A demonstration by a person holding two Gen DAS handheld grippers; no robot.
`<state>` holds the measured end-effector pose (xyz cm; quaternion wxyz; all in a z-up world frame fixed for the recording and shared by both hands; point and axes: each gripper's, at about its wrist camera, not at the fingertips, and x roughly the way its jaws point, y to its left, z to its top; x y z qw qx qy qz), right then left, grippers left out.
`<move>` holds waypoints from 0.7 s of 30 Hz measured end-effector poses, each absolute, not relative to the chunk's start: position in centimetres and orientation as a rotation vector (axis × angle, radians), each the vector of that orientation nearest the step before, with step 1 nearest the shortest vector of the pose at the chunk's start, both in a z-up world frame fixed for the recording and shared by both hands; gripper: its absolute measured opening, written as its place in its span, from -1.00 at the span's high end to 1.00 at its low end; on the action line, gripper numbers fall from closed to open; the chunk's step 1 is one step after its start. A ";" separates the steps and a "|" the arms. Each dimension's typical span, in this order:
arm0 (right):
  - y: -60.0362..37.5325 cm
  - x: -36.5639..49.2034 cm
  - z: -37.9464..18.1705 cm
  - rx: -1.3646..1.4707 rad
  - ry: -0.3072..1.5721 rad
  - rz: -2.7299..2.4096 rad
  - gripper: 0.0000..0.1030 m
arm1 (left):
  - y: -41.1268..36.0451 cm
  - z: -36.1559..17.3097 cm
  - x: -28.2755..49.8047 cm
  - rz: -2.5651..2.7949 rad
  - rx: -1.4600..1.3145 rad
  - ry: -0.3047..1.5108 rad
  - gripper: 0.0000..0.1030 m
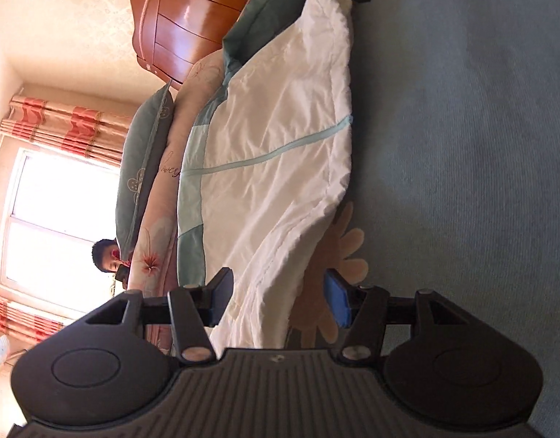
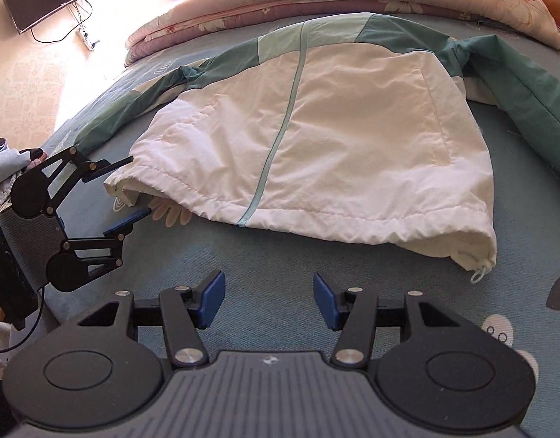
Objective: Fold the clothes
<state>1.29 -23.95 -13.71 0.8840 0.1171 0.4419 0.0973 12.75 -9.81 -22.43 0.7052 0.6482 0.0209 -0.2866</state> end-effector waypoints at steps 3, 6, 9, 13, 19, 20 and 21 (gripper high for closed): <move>-23.9 1.5 -13.8 0.239 0.922 0.204 -0.15 | -11.3 -23.9 14.6 -0.599 1.501 0.049 0.01; -23.9 1.4 -13.7 0.235 0.919 0.195 -0.15 | -12.1 -23.0 16.3 -0.560 1.447 0.084 0.79; -23.7 0.7 -13.7 0.203 0.929 0.199 -0.15 | -11.7 -19.1 17.2 -0.543 1.282 0.085 0.84; -23.0 0.1 -13.8 0.062 0.918 0.181 -0.15 | -10.9 -13.4 19.0 -0.528 1.138 0.107 0.85; -19.8 0.7 -15.0 -0.255 0.811 0.177 -0.14 | -11.2 -11.0 19.9 -0.525 1.123 0.089 0.80; -19.2 1.2 -15.7 -0.322 0.803 0.161 -0.13 | -11.2 -11.1 19.8 -0.528 1.129 0.085 0.79; -18.7 1.7 -16.4 -0.390 0.797 0.136 -0.11 | -11.3 -11.2 19.8 -0.532 1.131 0.085 0.78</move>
